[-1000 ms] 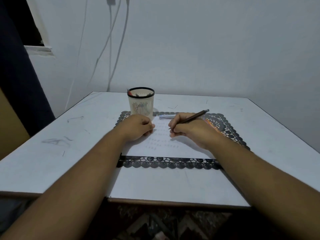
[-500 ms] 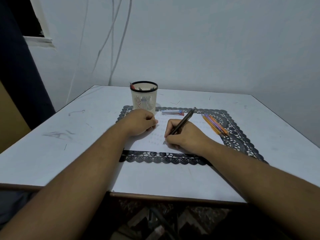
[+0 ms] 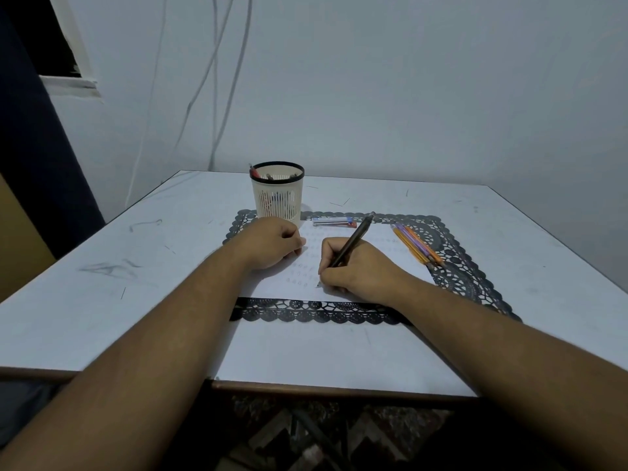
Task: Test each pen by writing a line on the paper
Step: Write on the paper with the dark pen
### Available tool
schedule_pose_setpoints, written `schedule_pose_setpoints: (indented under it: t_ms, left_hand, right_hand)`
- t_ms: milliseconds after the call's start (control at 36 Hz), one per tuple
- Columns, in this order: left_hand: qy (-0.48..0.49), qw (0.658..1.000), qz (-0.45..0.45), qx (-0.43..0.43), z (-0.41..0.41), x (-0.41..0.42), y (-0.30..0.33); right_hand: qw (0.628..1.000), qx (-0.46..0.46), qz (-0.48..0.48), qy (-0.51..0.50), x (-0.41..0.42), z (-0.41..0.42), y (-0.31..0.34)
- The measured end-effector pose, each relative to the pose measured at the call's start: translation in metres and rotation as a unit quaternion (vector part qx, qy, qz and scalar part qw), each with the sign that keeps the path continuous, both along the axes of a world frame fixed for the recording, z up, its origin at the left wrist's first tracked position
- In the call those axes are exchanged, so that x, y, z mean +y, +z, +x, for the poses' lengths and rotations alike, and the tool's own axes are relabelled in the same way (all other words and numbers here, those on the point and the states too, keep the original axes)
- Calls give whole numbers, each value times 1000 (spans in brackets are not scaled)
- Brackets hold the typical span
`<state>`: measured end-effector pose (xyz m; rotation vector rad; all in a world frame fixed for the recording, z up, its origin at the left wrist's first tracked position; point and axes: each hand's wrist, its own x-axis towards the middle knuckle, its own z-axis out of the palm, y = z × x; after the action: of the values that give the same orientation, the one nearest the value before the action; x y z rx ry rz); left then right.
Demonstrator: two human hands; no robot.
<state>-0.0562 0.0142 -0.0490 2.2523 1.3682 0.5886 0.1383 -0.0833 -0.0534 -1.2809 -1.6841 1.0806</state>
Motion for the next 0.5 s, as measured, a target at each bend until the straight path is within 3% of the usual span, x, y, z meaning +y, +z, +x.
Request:
schedule_pose_setpoints:
  t_ms: [500]
  left_hand:
    - [4, 1000, 10, 12, 1, -2, 3]
  right_hand:
    - [1000, -9, -1, 13, -4, -1, 5]
